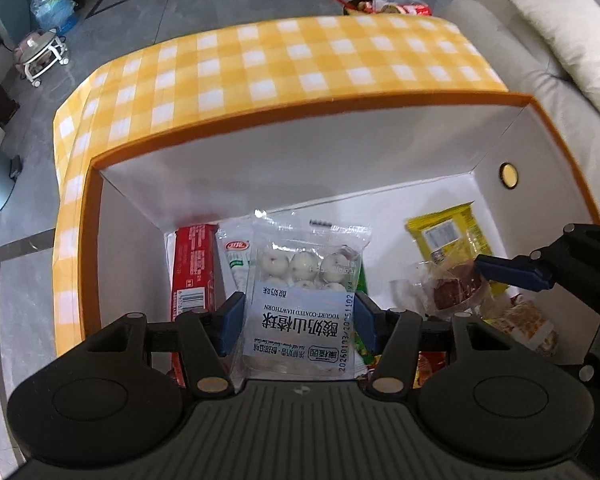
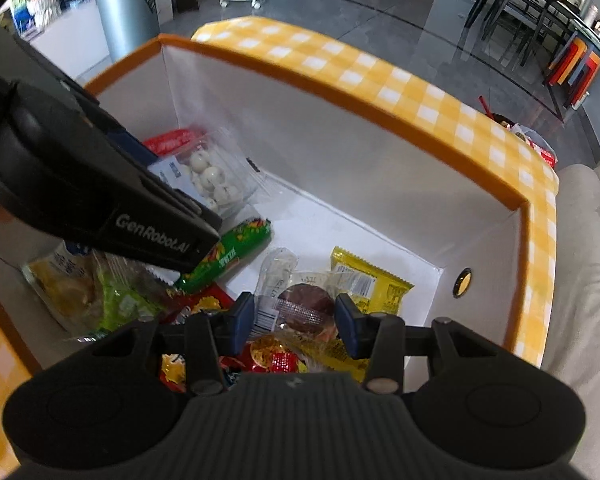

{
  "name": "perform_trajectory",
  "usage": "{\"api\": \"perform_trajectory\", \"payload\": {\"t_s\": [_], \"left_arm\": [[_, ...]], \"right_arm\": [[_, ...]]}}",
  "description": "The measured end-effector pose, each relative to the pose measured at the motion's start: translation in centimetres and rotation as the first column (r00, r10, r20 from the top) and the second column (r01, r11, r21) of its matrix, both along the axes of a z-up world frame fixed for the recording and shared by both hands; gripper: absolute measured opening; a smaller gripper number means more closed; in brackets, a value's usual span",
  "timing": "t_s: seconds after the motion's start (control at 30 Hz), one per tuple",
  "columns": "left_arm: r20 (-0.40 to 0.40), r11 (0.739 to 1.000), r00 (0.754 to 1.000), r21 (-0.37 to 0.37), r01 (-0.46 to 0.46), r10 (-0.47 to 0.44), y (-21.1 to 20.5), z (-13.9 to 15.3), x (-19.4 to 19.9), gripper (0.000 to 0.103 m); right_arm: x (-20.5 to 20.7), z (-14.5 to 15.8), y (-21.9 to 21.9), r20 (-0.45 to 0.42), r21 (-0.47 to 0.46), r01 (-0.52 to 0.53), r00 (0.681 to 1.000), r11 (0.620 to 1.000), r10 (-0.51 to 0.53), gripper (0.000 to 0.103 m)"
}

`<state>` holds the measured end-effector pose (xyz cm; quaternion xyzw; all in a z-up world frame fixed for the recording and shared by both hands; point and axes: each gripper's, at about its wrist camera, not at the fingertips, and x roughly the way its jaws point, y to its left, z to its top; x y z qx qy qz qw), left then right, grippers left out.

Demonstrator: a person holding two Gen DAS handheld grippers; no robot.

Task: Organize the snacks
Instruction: 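Lower both packs into the box and open both grippers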

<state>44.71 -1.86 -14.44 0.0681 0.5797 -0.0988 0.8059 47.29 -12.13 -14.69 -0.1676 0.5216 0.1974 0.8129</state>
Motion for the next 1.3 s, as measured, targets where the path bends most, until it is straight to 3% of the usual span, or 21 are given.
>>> {"api": "perform_trajectory", "payload": {"t_s": [0.37, 0.47, 0.53, 0.77, 1.0, 1.13, 1.3], "left_arm": [[-0.007, 0.999, 1.0, 0.025, 0.025, -0.025, -0.4, -0.1, -0.2, 0.069], [0.002, 0.999, 1.0, 0.029, 0.026, -0.026, -0.4, 0.3, -0.4, 0.072], [0.015, 0.999, 0.999, 0.027, 0.029, -0.029, -0.3, 0.8, -0.6, 0.074], [0.079, 0.999, 0.996, 0.022, 0.047, -0.048, -0.1, 3.4, -1.1, 0.08], [0.134, 0.998, 0.989, 0.018, 0.055, -0.057, 0.1, 6.2, -2.4, 0.08], [0.183, 0.999, 0.982, 0.02, 0.045, -0.048, 0.7, 8.1, -3.3, 0.08], [0.276, 1.0, 0.961, 0.006, 0.023, -0.024, 1.6, 10.9, -4.9, 0.08]], "right_arm": [[-0.2, -0.3, 0.4, -0.01, -0.031, -0.028, 1.0, 0.999, 0.028, 0.045], [-0.3, 0.1, 0.4, -0.012, -0.035, -0.036, 0.999, 0.999, 0.035, 0.05], [-0.3, 0.3, 0.4, -0.007, -0.034, -0.033, 0.999, 0.999, 0.033, 0.062], [-0.7, 1.7, 0.6, 0.009, -0.042, -0.034, 0.999, 0.999, 0.035, 0.083], [-1.1, 3.7, 0.8, 0.026, -0.05, -0.035, 0.999, 0.998, 0.036, 0.084], [-1.2, 5.8, 0.1, 0.042, -0.001, 0.006, 0.999, 1.0, -0.006, 0.094], [-2.1, 8.5, -1.1, 0.092, 0.058, 0.072, 0.993, 0.996, -0.077, 0.095]]}}
